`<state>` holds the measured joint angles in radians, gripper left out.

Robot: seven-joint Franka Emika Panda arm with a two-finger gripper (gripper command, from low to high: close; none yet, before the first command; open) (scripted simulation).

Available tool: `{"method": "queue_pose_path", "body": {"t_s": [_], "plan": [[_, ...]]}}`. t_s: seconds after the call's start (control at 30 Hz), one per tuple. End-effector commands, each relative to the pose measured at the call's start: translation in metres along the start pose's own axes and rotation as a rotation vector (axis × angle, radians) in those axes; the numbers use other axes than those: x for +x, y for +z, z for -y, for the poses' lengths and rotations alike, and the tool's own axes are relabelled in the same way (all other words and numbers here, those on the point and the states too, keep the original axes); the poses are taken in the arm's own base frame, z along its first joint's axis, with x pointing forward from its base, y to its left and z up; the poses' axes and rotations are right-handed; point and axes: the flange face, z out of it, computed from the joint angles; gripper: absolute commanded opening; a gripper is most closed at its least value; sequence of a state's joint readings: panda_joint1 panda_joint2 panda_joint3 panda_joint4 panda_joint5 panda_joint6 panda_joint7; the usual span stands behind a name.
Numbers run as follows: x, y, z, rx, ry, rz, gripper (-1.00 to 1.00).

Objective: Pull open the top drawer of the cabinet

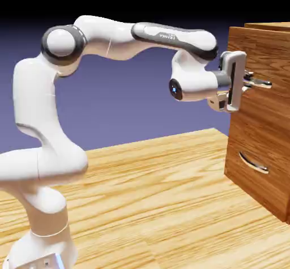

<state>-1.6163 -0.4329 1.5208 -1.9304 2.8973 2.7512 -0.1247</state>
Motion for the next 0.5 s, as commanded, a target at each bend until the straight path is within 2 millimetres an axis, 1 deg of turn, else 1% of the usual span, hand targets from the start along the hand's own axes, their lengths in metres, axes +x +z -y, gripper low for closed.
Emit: {"method": "queue_pose_path", "body": {"t_s": [0.0,0.47], "plan": [[0.0,-0.005,0.0,0.0,0.0,-0.001,-1.0],[0.0,-0.079,0.0,0.0,0.0,-0.001,-1.0]]}}
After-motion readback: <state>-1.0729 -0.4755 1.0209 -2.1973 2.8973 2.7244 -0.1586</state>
